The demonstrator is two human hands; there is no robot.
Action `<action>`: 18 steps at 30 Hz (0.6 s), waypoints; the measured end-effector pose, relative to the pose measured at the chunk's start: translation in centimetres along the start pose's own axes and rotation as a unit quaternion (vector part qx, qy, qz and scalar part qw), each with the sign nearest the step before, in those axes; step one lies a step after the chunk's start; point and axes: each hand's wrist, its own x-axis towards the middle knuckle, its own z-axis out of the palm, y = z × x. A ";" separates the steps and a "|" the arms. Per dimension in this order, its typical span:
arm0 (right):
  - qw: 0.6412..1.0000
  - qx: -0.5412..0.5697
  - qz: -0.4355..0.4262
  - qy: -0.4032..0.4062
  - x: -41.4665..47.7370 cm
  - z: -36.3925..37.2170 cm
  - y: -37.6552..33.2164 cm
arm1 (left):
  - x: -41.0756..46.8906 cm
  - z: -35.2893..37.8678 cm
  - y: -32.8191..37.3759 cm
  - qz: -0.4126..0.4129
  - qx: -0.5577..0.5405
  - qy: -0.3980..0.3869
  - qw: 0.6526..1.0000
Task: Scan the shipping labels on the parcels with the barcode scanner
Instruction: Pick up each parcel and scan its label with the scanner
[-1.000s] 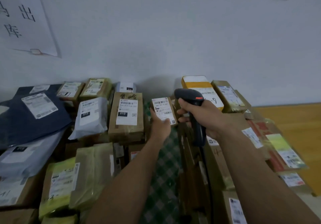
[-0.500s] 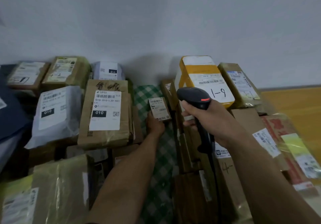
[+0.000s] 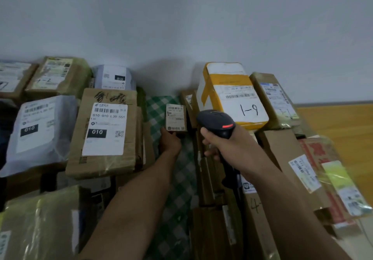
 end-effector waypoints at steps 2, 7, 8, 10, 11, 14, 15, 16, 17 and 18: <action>1.000 0.007 0.006 -0.001 0.2 0.2 0.3 | 1.0 0.1 0.5 0.036 -0.007 -0.025 0.999; 1.000 0.010 0.004 -0.001 0.4 0.0 0.4 | 1.9 0.3 1.1 0.078 -0.020 -0.105 0.991; 1.000 0.009 0.003 -0.001 0.4 -0.1 0.3 | 1.6 0.3 1.2 0.085 -0.015 -0.110 0.990; 1.000 0.006 0.003 -0.002 0.4 -0.2 0.3 | 0.6 0.0 1.2 0.088 -0.007 -0.104 0.991; 1.000 0.007 0.003 -0.002 0.4 -0.3 0.3 | -0.4 -0.2 1.2 0.088 -0.011 -0.096 0.991; 1.000 0.013 0.001 0.003 -0.3 -0.3 0.0 | -4.5 -1.6 1.4 0.094 -0.020 -0.096 0.991; 1.000 0.016 -0.003 0.004 -0.6 -0.2 -0.2 | -5.9 -2.4 1.6 0.098 -0.020 -0.097 0.990; 1.000 0.020 -0.007 0.005 -1.0 -0.2 -0.4 | -7.2 -3.2 1.7 0.105 -0.023 -0.097 0.989; 1.000 0.025 -0.010 0.005 -1.5 0.0 -0.7 | -8.7 -4.3 1.9 0.114 -0.024 -0.095 0.989; 0.999 0.031 -0.010 0.007 -1.9 0.2 -0.9 | -10.1 -5.4 2.1 0.129 -0.022 -0.089 0.987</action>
